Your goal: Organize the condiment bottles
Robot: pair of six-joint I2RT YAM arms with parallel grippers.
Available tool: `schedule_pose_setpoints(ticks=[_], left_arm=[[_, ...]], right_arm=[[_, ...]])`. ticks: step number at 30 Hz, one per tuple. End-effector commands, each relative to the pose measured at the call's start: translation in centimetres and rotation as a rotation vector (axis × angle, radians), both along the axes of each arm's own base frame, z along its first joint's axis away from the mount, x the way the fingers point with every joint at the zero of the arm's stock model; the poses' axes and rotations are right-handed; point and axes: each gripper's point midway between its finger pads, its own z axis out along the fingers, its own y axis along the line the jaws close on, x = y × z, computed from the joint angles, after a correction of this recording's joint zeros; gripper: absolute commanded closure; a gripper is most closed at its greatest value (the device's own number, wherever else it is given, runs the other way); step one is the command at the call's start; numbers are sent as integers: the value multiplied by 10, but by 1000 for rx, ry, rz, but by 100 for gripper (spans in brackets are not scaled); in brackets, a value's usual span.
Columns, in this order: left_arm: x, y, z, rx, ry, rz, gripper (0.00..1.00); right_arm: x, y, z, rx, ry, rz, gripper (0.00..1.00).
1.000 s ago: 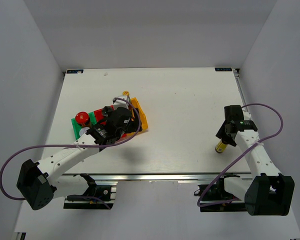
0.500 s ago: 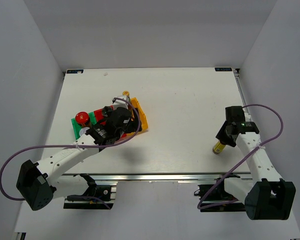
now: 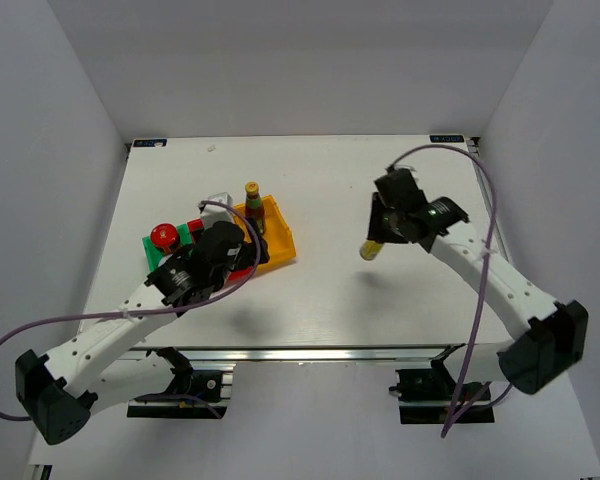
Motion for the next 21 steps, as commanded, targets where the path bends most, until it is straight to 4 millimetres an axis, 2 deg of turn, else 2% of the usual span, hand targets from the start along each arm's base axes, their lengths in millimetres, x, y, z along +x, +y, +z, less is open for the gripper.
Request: schedule_pose_setpoints(ticks=[1, 2, 4, 5, 7, 8, 9, 10, 11, 12, 13, 14, 15, 16, 18, 20, 21], left_arm=[[-12, 30, 5, -10, -7, 114, 2], [-16, 38, 1, 7, 6, 131, 2], [-21, 46, 2, 3, 8, 165, 2], [-25, 53, 3, 8, 7, 181, 2], [-29, 59, 4, 0, 7, 202, 2], [-32, 65, 5, 3, 5, 214, 2], [-33, 67, 7, 0, 3, 223, 2], [-35, 68, 7, -9, 2, 232, 2], [-37, 71, 6, -6, 7, 236, 2], [-38, 74, 8, -8, -1, 246, 2], [-39, 76, 9, -15, -2, 256, 2], [-41, 78, 8, -8, 9, 262, 2], [-43, 79, 8, -13, 12, 266, 2], [-44, 80, 7, -8, 17, 268, 2], [-45, 80, 7, -12, 19, 267, 2], [-45, 81, 6, -9, 23, 273, 2], [-45, 82, 6, -8, 22, 275, 2]], right_arm=[[35, 54, 56, 59, -163, 94, 81], [39, 79, 47, 42, -140, 154, 81], [44, 107, 55, 31, -154, 224, 81], [50, 135, 61, 36, -163, 274, 81], [53, 161, 65, 27, -168, 335, 82], [58, 189, 71, 45, -173, 381, 82], [59, 201, 73, 46, -175, 403, 82], [64, 212, 53, 5, -136, 423, 82], [64, 225, 55, 2, -148, 446, 82], [70, 238, 72, 28, -187, 457, 84], [75, 249, 59, 14, -174, 470, 84], [75, 259, 59, 6, -188, 500, 84], [79, 267, 69, 24, -219, 508, 84], [83, 275, 58, 9, -213, 520, 84], [88, 282, 59, 16, -229, 522, 84], [90, 286, 54, 22, -232, 518, 84], [90, 285, 45, 15, -216, 516, 84]])
